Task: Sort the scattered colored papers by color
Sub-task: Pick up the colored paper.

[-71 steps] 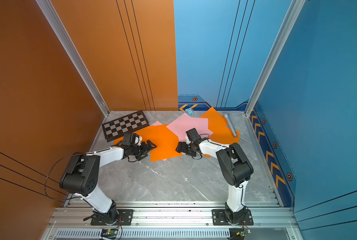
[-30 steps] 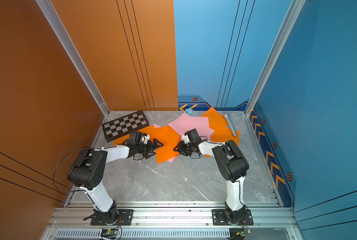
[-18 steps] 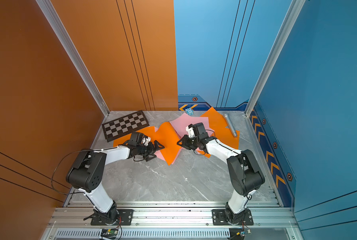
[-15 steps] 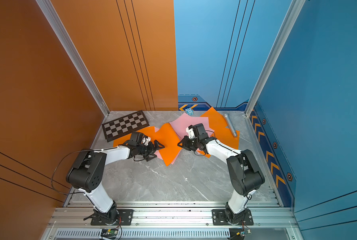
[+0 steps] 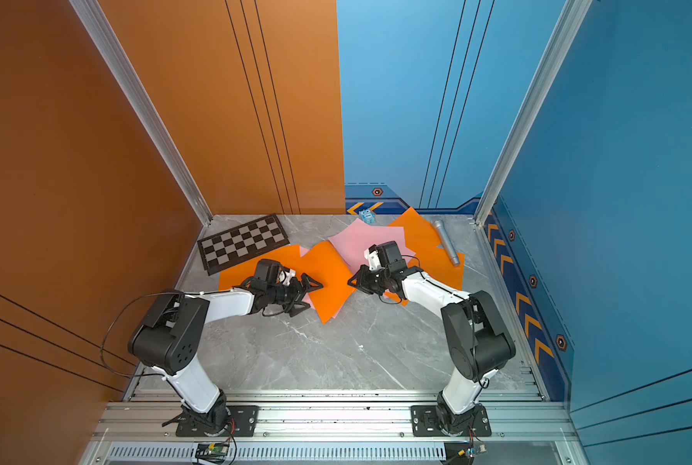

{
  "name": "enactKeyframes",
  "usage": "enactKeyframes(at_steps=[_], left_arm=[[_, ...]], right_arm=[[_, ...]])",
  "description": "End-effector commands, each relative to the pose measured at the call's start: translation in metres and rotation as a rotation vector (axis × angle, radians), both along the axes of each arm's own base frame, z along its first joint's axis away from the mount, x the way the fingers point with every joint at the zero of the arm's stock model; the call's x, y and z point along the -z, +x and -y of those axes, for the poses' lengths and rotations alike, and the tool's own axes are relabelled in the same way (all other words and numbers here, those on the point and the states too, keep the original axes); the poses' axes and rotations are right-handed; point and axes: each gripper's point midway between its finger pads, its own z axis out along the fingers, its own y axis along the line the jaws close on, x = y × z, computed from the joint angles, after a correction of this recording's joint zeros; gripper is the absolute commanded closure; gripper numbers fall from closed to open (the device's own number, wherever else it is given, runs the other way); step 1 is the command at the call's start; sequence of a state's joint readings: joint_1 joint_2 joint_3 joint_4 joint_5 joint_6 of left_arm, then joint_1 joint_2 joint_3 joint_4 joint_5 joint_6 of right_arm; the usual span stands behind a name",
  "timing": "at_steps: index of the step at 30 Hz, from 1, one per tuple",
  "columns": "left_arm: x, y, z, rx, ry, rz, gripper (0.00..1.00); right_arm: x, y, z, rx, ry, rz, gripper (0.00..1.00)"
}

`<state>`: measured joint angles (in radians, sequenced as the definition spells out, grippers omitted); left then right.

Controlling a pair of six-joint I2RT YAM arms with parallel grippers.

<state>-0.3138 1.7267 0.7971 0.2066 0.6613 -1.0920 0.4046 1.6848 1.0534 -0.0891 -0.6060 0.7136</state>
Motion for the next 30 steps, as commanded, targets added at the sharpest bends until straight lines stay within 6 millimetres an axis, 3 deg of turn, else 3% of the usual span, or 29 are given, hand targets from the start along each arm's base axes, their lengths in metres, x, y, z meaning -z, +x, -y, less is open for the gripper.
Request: enactKeyframes(at_steps=[1,5,13,23,30], left_arm=[[-0.007,-0.007,0.000,-0.010,-0.034,-0.010,0.02],[-0.003,-0.006,0.005,-0.031,-0.048,-0.021,0.02],[-0.026,0.019,0.041,-0.097,-0.206,0.032,0.02],[-0.012,0.011,0.064,-0.096,-0.214,-0.009,0.02],[-0.023,0.017,0.073,-0.154,-0.289,0.069,0.02]], right_arm=[[-0.023,0.004,0.010,0.035,0.030,0.050,0.82],[-0.032,0.005,0.011,0.049,0.074,0.051,0.82],[-0.053,0.006,0.014,0.087,0.138,0.072,0.82],[-0.065,0.014,0.025,0.130,0.162,0.090,0.85],[-0.087,0.015,0.034,0.155,0.187,0.132,0.85]])
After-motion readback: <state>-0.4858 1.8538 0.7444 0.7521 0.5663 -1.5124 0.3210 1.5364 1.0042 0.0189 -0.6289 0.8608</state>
